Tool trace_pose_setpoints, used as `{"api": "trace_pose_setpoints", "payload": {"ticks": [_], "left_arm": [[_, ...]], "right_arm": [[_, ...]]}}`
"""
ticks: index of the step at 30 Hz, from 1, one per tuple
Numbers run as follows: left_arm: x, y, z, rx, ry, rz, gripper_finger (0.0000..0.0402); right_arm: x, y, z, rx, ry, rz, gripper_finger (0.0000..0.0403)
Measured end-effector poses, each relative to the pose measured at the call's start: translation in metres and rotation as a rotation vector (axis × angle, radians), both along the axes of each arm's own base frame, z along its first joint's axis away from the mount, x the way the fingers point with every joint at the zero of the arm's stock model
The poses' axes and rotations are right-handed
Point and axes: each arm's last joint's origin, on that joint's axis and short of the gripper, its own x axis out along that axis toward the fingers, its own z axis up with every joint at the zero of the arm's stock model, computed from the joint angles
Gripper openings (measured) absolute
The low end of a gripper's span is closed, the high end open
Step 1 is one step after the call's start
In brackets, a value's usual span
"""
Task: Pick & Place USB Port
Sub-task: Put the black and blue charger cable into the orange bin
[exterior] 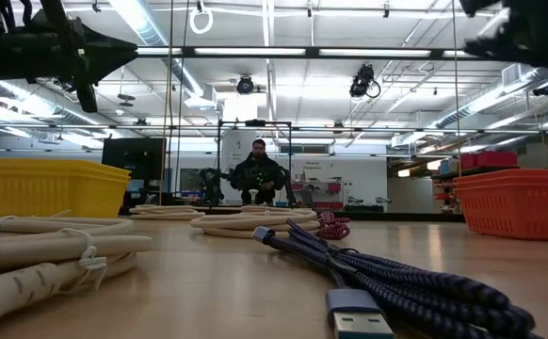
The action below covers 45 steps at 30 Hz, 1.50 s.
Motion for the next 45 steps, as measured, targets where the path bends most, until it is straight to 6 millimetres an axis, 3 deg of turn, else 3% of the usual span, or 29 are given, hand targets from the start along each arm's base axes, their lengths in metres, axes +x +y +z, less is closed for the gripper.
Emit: {"api": "trace_pose_setpoints", "payload": {"ticks": [5, 8, 14, 31, 41, 45], "left_arm": [[0.001, 0.0, 0.0, -0.001, 0.001, 0.0, 0.0053], [0.001, 0.0, -0.001, -0.002, 0.008, 0.001, 0.0053], [0.001, 0.0, -0.001, -0.001, 0.011, 0.004, 0.0053], [0.001, 0.0, -0.001, -0.001, 0.02, 0.004, 0.0053], [0.001, 0.0, -0.001, 0.0, 0.02, 0.003, 0.0053], [0.001, 0.0, -0.001, 0.001, 0.021, 0.001, 0.0053]], "right_arm": [[-0.002, 0.001, -0.039, 0.031, 0.175, 0.032, 0.0001], [-0.006, -0.001, -0.047, 0.033, 0.205, 0.017, 0.0001], [-0.005, -0.013, -0.049, -0.051, 0.203, -0.037, 0.0001], [0.015, -0.04, -0.063, -0.008, 0.257, 0.017, 0.0001], [0.029, -0.046, -0.076, 0.069, 0.252, 0.057, 0.0], [0.025, -0.044, -0.088, 0.091, 0.287, 0.063, 0.0]]}}
